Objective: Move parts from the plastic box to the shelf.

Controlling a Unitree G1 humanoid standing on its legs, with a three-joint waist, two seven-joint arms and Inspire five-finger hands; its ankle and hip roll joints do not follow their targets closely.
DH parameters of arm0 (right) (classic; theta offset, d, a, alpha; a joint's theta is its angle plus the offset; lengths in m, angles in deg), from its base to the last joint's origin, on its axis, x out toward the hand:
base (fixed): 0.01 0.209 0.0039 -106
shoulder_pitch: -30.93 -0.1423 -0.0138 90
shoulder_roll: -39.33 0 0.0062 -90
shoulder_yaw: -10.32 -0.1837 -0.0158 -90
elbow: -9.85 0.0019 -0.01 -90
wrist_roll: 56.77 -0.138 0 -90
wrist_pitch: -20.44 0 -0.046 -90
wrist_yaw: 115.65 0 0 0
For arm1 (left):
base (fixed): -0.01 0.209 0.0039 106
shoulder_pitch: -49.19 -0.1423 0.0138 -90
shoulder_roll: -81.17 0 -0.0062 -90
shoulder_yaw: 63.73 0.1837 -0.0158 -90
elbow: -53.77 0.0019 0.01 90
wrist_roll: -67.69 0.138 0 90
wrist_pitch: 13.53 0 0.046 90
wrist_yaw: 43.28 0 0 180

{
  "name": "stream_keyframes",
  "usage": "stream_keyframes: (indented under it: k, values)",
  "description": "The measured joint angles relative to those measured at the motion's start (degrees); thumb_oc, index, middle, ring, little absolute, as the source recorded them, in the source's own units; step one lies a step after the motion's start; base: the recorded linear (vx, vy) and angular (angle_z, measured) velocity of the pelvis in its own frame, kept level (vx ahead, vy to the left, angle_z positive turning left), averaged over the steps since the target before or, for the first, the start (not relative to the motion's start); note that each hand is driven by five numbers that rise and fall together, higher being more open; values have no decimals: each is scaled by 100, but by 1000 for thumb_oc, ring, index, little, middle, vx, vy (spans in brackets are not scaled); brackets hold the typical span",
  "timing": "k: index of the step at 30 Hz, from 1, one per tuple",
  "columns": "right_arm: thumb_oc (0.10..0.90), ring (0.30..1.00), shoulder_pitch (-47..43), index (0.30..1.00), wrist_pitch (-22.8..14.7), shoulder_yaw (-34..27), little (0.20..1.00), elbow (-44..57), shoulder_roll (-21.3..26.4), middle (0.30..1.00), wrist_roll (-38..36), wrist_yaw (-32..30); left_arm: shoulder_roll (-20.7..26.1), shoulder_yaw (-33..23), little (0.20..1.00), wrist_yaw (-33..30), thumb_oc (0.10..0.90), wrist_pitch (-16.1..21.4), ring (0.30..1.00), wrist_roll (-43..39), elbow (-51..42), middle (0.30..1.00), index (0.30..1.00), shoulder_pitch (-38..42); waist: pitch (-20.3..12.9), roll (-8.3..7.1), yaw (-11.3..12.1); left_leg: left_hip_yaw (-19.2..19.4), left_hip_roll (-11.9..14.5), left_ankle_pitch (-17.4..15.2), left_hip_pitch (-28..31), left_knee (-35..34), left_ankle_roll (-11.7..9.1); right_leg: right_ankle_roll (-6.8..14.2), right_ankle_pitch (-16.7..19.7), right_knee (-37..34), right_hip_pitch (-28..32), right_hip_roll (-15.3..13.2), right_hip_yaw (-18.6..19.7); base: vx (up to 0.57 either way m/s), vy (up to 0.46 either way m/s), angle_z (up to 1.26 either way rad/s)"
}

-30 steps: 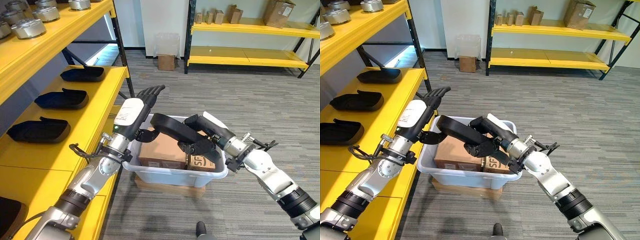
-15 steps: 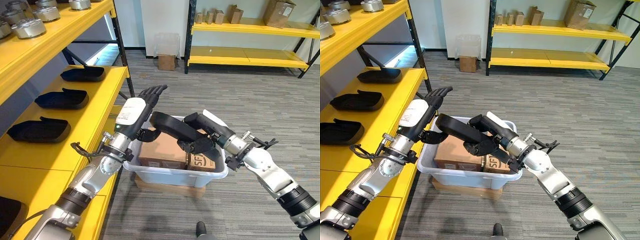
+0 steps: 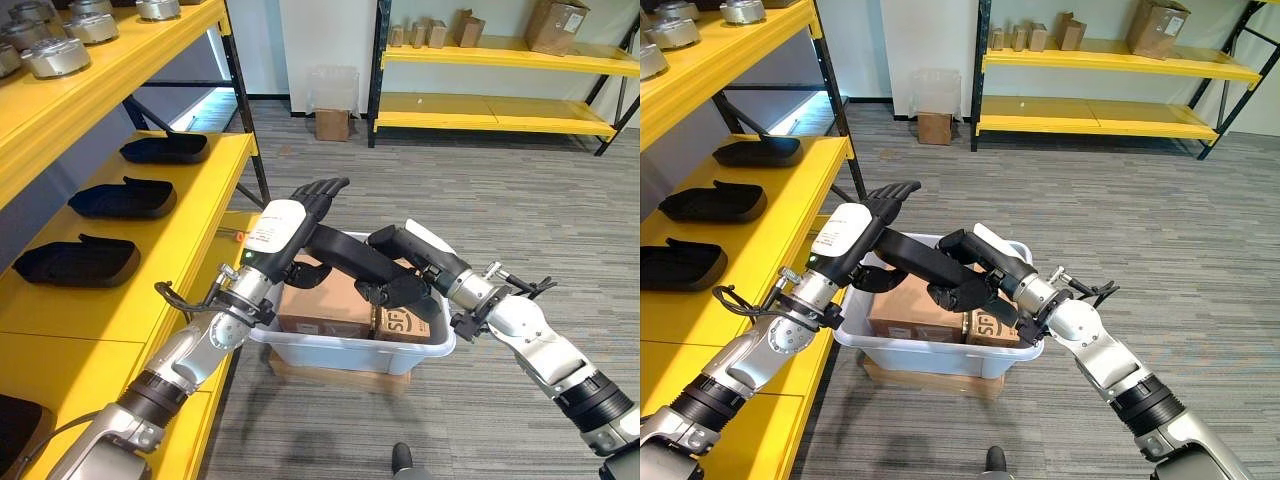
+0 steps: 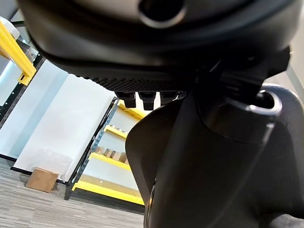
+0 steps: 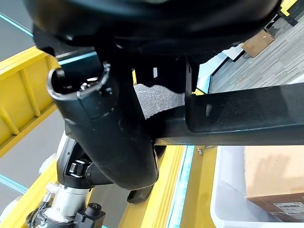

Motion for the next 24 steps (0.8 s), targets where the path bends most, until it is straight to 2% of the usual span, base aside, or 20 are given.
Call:
stream_keyframes:
  k: [7, 8, 9, 10, 11, 24]
  values:
    - [400, 300, 0, 300, 0, 0, 300, 0, 2, 300, 0, 0, -3, 2, 1000, 0, 900, 0, 1000, -4, 0, 1000, 1000, 0, -1, -1, 0, 1, 0, 0, 0, 0, 0, 0, 0, 0, 0, 0, 2, 0, 0, 0]
    - [400, 300, 0, 300, 0, 0, 300, 0, 2, 300, 0, 0, -3, 3, 871, 0, 808, 0, 871, -8, 1, 871, 871, 0, -1, -1, 0, 1, 0, 0, 0, 0, 0, 0, 1, 0, 0, 0, 2, 0, 0, 0]
    - [400, 300, 0, 300, 0, 1, 300, 0, 2, 300, 0, 0, -3, 4, 605, 1, 618, 0, 605, -13, 1, 605, 605, 0, -1, -1, -1, 2, 0, 0, 1, 0, 0, 0, 1, 0, 0, 0, 3, 0, 0, 0]
    - [400, 300, 0, 300, 0, 0, 300, 0, 2, 300, 0, -2, -3, 7, 555, 2, 582, 0, 555, -19, 4, 555, 555, 0, -1, -2, -1, 2, 0, 0, 1, 0, 0, 0, 0, 0, 0, 0, 3, 0, 0, 0]
    - [400, 300, 0, 300, 0, 1, 300, 0, 2, 300, 1, -6, -3, 8, 300, 9, 400, 0, 300, -19, 8, 300, 300, 0, -1, -2, 0, 2, 0, 0, 1, 0, 0, 0, 0, 0, 0, 0, 3, 0, 0, 0]
    - [400, 300, 0, 300, 3, 119, 300, -16, 74, 300, 3, -32, 13, 52, 300, 116, 400, 0, 300, -60, 118, 300, 300, 0, -15, -4, -6, 2, -1, 0, 0, 0, 0, -1, 1, 0, 0, -1, 4, 0, 0, 0]
